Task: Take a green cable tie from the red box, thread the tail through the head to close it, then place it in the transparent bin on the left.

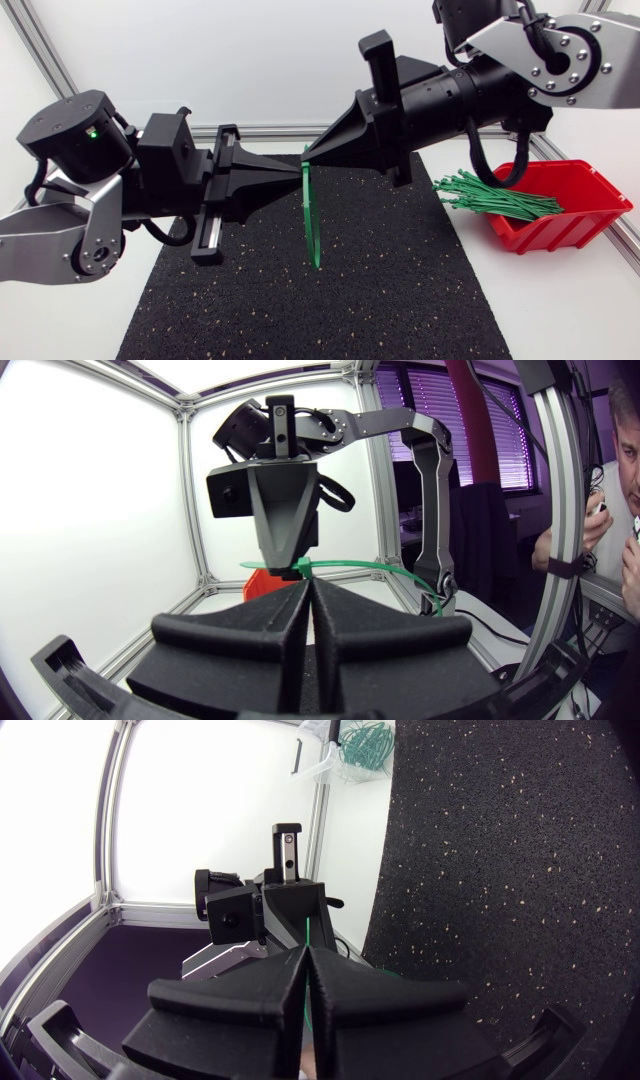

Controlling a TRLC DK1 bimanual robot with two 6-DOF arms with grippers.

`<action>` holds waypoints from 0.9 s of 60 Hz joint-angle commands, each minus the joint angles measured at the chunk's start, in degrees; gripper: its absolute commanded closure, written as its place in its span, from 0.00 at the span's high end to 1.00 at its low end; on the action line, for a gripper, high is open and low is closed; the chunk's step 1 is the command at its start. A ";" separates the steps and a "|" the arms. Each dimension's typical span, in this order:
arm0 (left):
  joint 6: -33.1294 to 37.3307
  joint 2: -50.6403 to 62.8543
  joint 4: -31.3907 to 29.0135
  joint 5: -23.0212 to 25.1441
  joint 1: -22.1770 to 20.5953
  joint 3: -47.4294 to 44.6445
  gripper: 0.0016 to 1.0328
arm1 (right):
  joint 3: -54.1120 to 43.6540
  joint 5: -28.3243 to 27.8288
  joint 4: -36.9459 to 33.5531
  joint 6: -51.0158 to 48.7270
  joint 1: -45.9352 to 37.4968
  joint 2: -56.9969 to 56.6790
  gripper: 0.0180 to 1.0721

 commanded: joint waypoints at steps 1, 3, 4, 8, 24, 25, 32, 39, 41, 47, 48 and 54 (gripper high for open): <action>1.30 -4.66 0.13 2.43 -2.41 -2.21 0.03 | 0.08 2.40 1.26 -0.89 -1.03 2.09 0.06; 1.30 -5.72 -0.49 2.43 -2.67 -2.39 0.03 | 0.26 2.58 1.26 -0.89 -1.12 2.70 0.06; 1.30 -5.89 -0.58 2.43 -2.67 -2.39 0.03 | 0.26 2.58 1.26 -0.89 -1.12 2.79 0.06; 1.30 -6.59 -1.19 2.34 -2.76 -2.30 0.03 | 0.17 2.58 1.26 -0.98 -1.03 2.88 0.06; 1.21 -0.53 -10.86 2.34 1.20 4.29 0.03 | -0.36 5.04 -0.50 -2.38 1.34 -0.90 0.35; 1.13 -0.09 -12.18 2.34 1.64 5.17 0.03 | -0.18 6.18 -0.76 -2.73 1.34 -0.90 0.37; 1.13 0.52 -21.06 0.76 5.15 9.83 0.03 | 0.43 12.16 -2.78 -5.81 1.78 -0.28 0.64; 2.80 0.35 -31.08 -2.49 9.28 14.49 0.03 | 0.08 19.81 -3.22 -7.74 2.66 0.51 0.71; 5.52 0.08 -35.38 -6.89 9.28 15.72 0.03 | -0.01 21.65 -3.22 -8.36 3.01 0.77 0.71; 14.31 0.44 -49.62 -15.76 9.28 20.64 0.03 | 0.43 27.10 -4.28 -10.64 3.36 2.26 0.81; 15.01 0.61 -50.94 -16.99 9.28 21.25 0.03 | 0.69 27.89 -4.72 -11.35 3.36 2.62 0.84; 16.42 2.19 -56.92 -22.27 10.78 25.21 0.03 | 1.13 33.61 -5.24 -13.28 3.10 3.76 0.87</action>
